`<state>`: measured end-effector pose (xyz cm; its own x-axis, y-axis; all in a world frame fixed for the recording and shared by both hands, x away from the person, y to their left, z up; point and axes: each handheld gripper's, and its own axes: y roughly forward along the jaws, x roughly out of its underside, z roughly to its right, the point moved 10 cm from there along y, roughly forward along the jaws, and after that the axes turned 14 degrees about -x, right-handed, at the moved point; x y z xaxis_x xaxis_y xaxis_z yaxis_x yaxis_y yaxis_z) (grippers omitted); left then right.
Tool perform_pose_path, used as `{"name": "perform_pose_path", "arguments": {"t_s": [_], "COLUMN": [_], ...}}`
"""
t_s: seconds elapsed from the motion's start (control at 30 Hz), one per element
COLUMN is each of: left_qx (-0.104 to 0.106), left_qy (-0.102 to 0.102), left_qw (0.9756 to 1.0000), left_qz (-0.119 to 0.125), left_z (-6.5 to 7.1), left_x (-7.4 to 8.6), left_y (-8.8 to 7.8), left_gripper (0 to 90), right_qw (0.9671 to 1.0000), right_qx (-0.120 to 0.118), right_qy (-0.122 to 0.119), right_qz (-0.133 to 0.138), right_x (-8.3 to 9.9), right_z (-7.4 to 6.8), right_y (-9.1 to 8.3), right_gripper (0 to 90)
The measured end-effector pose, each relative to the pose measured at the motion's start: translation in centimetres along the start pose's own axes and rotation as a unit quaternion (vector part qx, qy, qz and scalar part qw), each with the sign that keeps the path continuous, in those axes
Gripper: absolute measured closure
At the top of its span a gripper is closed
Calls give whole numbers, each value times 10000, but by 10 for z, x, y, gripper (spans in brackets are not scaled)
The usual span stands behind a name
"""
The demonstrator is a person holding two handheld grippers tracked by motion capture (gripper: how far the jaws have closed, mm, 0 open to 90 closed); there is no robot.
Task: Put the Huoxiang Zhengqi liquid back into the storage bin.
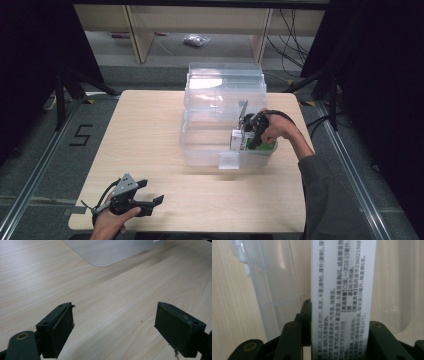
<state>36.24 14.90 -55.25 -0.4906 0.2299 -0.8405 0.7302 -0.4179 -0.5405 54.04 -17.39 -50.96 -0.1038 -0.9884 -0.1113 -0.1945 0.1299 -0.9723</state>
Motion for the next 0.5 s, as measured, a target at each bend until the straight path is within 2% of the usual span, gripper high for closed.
{"name": "perform_pose_path", "arguments": {"t_s": [0.07,0.17,0.2,0.27,0.4,0.5], "left_qx": [-25,-29,4,8,-51,-24], "left_qy": [16,34,28,34,50,7], "left_qw": [10000,10000,10000,10000,10000,10000], "left_qz": [-26,-28,-7,-10,-57,13], "left_z": [0,-1,0,0,-1,-1], "left_x": [0,1,0,0,1,0], "left_y": [0,0,0,0,0,0], "left_gripper": [148,148,148,148,148,148], "right_qw": [9997,9999,9999,9999,9999,9998], "right_qx": [-60,-44,11,-38,-12,-39], "right_qy": [224,73,-112,85,129,217], "right_qz": [-16,-67,-85,-77,-111,-30], "right_x": [1,2,1,1,2,0], "right_z": [-4,-1,3,-2,-2,-5], "right_y": [0,2,2,2,3,0], "right_gripper": [639,638,637,634,623,616]}}
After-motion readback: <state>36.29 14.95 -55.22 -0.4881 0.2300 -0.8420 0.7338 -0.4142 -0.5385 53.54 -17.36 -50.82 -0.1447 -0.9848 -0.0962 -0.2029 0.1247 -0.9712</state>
